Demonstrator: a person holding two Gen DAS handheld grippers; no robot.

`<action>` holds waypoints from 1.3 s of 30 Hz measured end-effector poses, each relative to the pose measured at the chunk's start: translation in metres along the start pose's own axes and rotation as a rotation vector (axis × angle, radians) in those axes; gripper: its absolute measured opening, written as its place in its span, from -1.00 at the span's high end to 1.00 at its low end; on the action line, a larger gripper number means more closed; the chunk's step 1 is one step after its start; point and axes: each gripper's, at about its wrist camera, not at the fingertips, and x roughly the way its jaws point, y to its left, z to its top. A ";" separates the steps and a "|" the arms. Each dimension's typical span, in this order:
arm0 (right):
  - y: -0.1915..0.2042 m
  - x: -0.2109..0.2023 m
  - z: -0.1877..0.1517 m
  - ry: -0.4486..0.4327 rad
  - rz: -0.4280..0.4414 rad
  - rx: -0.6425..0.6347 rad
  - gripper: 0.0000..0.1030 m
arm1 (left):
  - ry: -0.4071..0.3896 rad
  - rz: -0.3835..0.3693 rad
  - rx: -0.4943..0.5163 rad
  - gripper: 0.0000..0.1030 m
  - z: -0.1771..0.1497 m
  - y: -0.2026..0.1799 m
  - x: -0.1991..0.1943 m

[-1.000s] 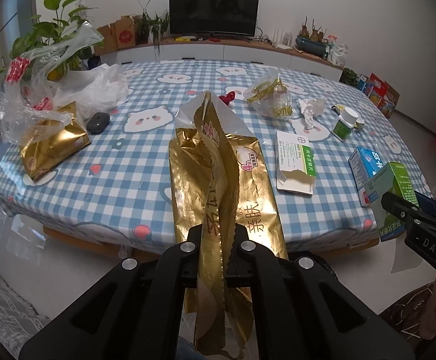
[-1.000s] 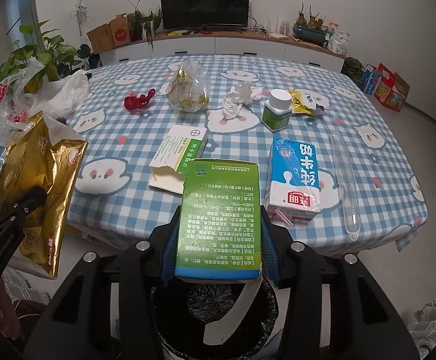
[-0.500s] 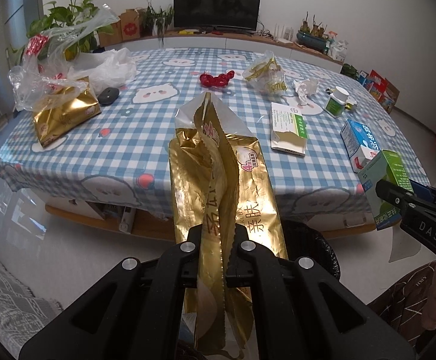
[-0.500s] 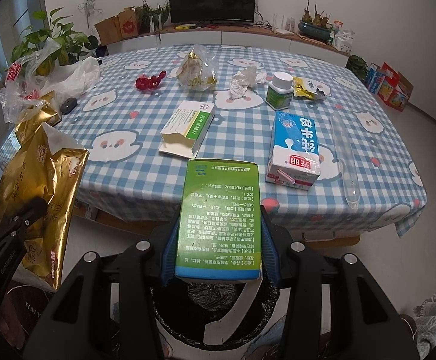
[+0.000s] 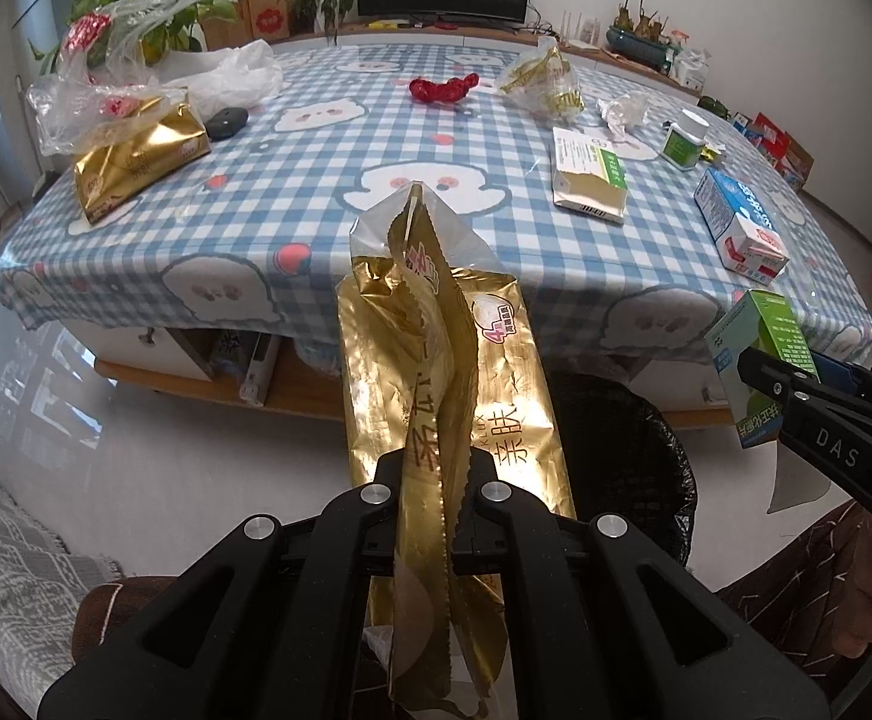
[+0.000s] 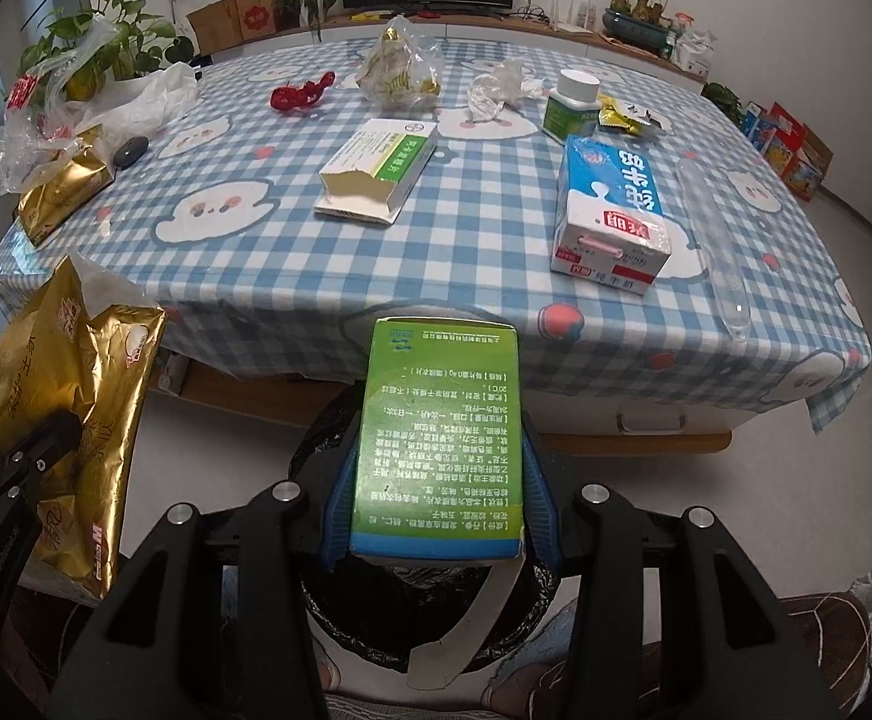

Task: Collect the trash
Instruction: 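Carry the gold bag and green box with both tools over the black bin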

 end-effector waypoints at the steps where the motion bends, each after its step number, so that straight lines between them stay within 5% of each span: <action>1: 0.001 0.002 -0.002 0.003 0.000 -0.003 0.14 | 0.004 0.000 0.000 0.99 -0.002 -0.001 0.002; 10: 0.003 0.023 -0.017 0.045 0.003 -0.004 0.14 | 0.071 -0.014 -0.016 0.99 -0.017 -0.010 0.023; 39: 0.007 0.124 -0.065 0.190 0.014 0.018 0.14 | 0.211 0.135 0.009 0.99 -0.044 -0.020 0.110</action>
